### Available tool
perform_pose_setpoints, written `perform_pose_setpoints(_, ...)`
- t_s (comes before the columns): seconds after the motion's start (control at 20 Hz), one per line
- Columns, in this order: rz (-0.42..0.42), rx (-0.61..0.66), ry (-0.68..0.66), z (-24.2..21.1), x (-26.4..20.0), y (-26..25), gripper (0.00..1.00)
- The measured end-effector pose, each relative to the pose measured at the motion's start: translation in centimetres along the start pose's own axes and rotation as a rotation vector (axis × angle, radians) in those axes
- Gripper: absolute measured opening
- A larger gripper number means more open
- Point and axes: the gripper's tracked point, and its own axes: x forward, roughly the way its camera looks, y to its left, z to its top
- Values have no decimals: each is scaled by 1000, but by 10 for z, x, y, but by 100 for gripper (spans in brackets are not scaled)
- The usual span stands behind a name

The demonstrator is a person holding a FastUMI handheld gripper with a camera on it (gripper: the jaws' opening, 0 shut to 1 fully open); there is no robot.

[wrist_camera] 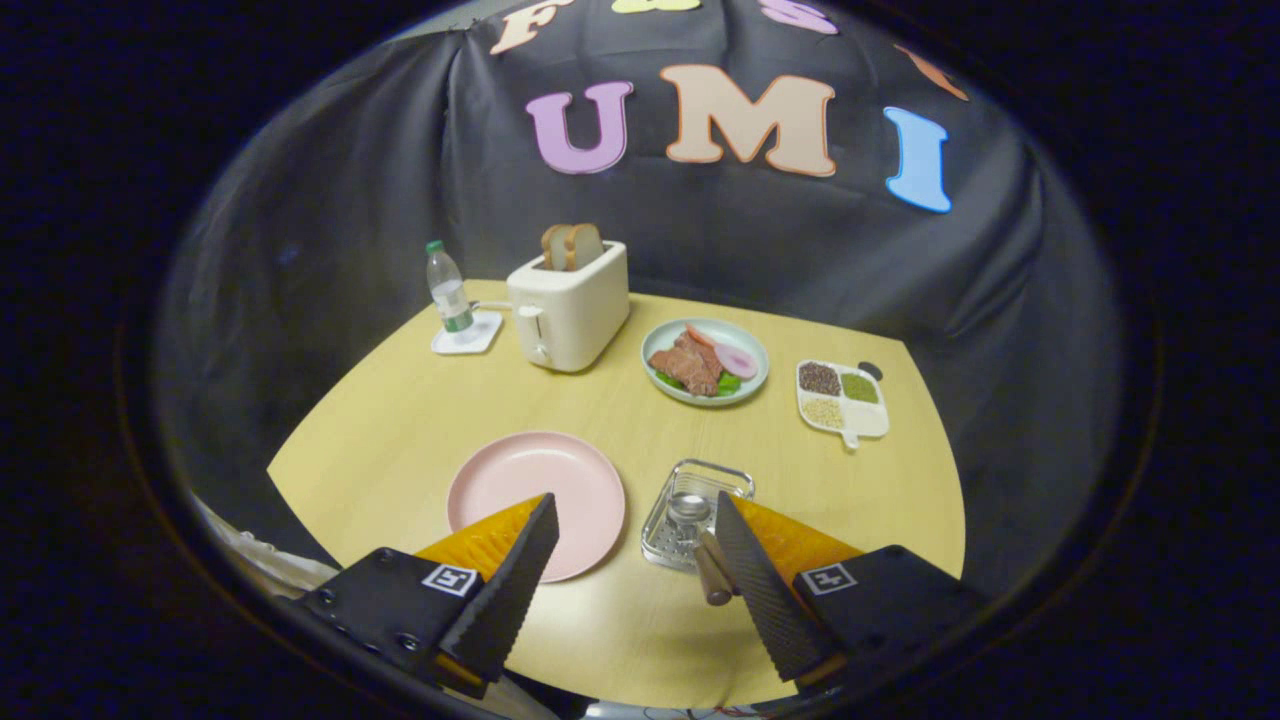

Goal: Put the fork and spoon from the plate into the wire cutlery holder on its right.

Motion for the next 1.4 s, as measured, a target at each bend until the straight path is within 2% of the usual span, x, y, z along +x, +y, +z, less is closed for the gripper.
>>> perform_pose_setpoints(0.45, -74, 60, -372, 60, -36, 11, 100)
perform_pose_setpoints(0.65, -120, 55, -463, 72, -49, 12, 100)
perform_pose_setpoints(0.8, -122, 87, -547, 82, -57, 20, 100)
perform_pose_setpoints(1.4, -132, 127, -635, 100, -58, 15, 100)
